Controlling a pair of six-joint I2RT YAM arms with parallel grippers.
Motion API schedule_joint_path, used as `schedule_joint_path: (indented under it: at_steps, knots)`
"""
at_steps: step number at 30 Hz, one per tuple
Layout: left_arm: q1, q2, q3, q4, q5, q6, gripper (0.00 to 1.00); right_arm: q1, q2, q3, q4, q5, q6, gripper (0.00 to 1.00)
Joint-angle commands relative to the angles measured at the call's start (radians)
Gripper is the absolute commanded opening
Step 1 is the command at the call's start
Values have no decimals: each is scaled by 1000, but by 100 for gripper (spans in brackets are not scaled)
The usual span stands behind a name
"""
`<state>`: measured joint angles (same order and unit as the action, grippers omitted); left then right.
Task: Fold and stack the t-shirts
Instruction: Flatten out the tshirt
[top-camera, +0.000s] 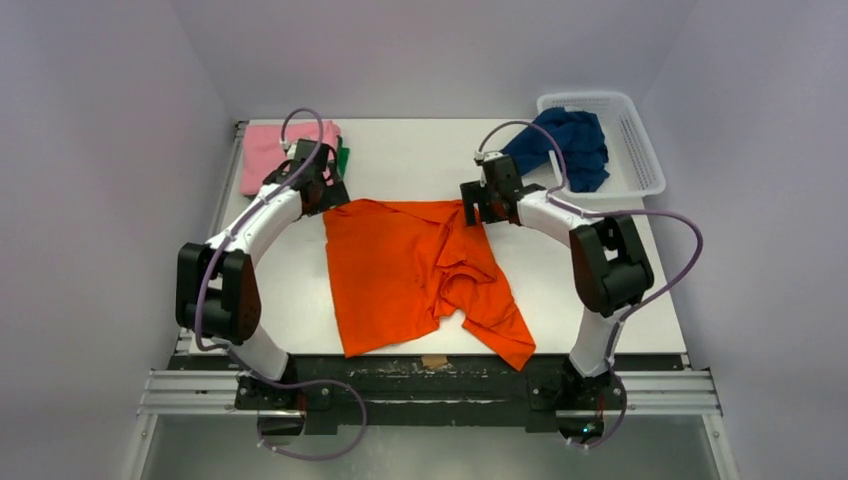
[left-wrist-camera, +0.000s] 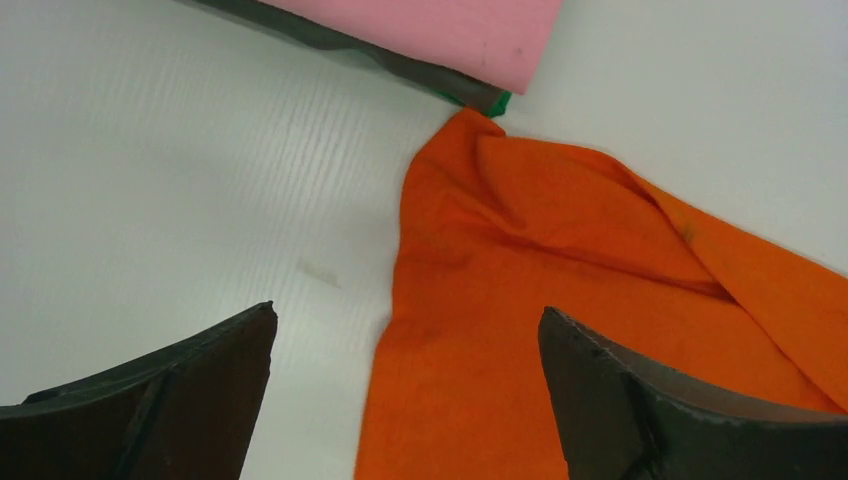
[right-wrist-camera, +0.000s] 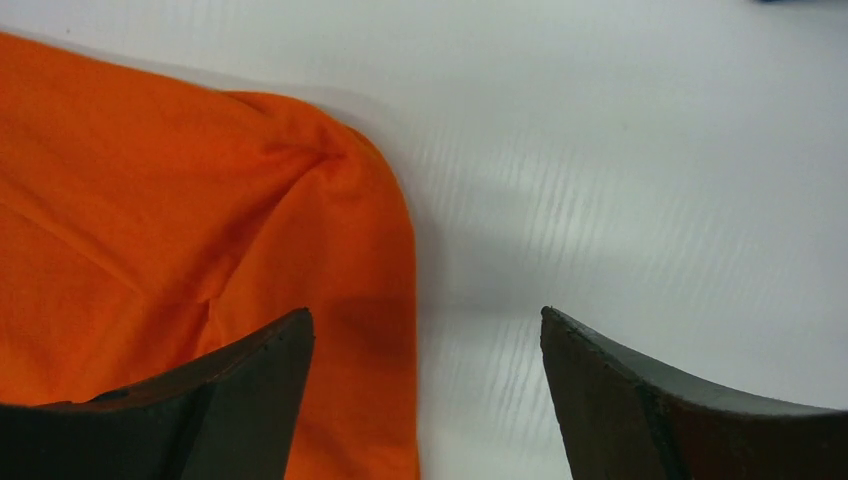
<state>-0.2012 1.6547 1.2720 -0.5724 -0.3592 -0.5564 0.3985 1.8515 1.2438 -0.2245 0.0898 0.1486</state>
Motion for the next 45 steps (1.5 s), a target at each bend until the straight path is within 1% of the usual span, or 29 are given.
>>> schedule_joint_path:
  at_steps: [1, 4, 6, 7, 9, 12, 14, 16, 20, 21, 24, 26, 29, 31, 32, 33, 34, 37, 39, 42, 45]
  knots:
    - [-12, -197, -46, 79, 153, -11, 100, 12, -199, -21, 111, 106, 90, 86]
    - [-47, -289, -170, 94, 258, -53, 100, 12, -299, -141, 90, 118, 159, 87]
    - [-93, -352, -278, 143, 342, -80, 100, 32, -351, -200, 47, 68, 203, 87]
    - [-127, -380, -336, 185, 392, -88, 100, 53, -376, -236, 37, 47, 221, 87]
    - [-190, -417, -438, 243, 470, -109, 100, 137, -417, -312, 39, 33, 261, 87]
    - [-249, -427, -572, 296, 556, -159, 100, 273, -428, -392, 39, 21, 313, 85]
    - [-260, -426, -629, 346, 591, -179, 100, 310, -409, -425, 36, -4, 369, 83]
    - [-262, -407, -657, 380, 574, -184, 100, 316, -373, -448, 50, -21, 405, 82]
    - [-261, -272, -608, 395, 552, -178, 100, 314, -250, -429, 90, -23, 466, 82]
    - [-260, -229, -584, 401, 545, -174, 100, 311, -221, -413, 94, 6, 480, 82]
    - [-250, -89, -472, 369, 495, -165, 100, 286, -137, -333, 72, 84, 489, 82]
    - [-237, -1, -387, 341, 465, -155, 100, 241, -89, -277, 78, 75, 500, 82]
    - [-192, 151, -238, 306, 517, -148, 100, 153, -32, -241, 146, -2, 516, 82]
    - [-158, 221, -165, 306, 554, -149, 100, 107, 12, -201, 182, -15, 507, 82]
    - [-148, 252, -122, 293, 556, -153, 100, 88, 39, -170, 181, -19, 494, 82]
    - [-137, 275, -73, 235, 565, -171, 100, 70, 65, -133, 172, -31, 480, 82]
    - [-134, 290, -46, 240, 593, -137, 100, 55, 84, -103, 171, -42, 468, 82]
    - [-133, 257, 8, 183, 573, -121, 100, 37, 79, -39, 165, -54, 429, 82]
    - [-150, 172, -20, 189, 536, -110, 100, 37, 25, -42, 162, -46, 405, 83]
    - [-173, 16, -88, 137, 444, -86, 100, 37, -115, -105, 146, -19, 382, 84]
    - [-196, -187, -228, 110, 317, -93, 100, 37, -310, -233, 136, 41, 382, 85]
